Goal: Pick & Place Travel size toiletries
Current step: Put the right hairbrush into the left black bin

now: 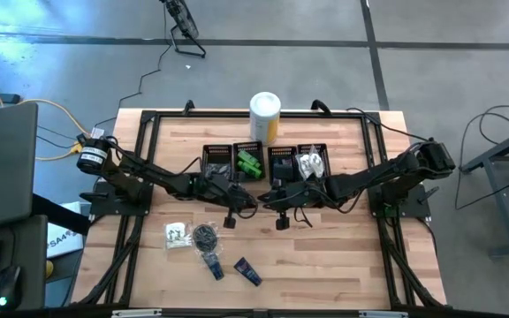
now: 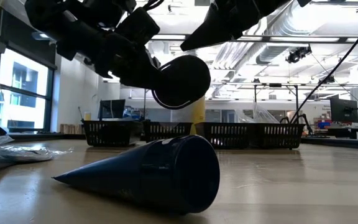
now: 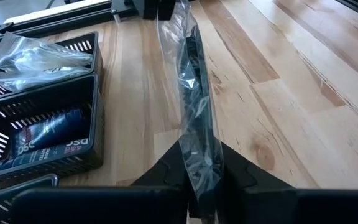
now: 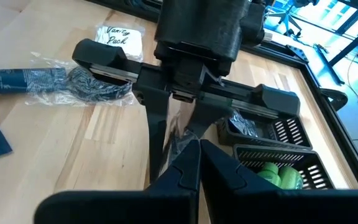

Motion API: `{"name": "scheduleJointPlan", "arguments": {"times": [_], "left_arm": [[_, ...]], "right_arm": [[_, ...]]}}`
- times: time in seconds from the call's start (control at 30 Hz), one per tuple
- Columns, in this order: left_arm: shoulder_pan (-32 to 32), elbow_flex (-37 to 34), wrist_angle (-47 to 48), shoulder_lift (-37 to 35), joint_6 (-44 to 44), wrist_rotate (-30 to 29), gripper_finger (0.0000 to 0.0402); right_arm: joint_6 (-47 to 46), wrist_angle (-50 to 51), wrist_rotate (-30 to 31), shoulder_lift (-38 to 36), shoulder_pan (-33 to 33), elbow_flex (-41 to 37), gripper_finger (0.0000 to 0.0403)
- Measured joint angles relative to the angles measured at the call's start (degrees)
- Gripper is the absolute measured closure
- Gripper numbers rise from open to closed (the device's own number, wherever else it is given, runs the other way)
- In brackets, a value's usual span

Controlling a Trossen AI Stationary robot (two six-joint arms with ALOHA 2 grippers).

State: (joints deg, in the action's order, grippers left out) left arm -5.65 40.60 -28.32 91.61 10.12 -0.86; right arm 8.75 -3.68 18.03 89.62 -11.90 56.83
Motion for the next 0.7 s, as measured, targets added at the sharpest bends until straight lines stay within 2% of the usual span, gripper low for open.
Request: {"name": "scheduleJointPlan", "arguments": {"times": [0.17,0.5,0.7], "left_arm": [[0.0,0.0,0.0,0.0,0.1,0.0,0.0377],[0.0,0.0,-0.3,0.0,-0.3,0.7,0.0373],[0.0,0.0,-0.3,0.0,-0.5,1.4,0.0372]], "right_arm": [[0.0,0.0,-0.1,0.0,0.0,0.0,0.04],[-0.2,-1.2,-0.1,0.0,0.0,0.0,0.04],[1.9,-2.6,-0.1,0.0,-0.3,0.0,0.0375]]}}
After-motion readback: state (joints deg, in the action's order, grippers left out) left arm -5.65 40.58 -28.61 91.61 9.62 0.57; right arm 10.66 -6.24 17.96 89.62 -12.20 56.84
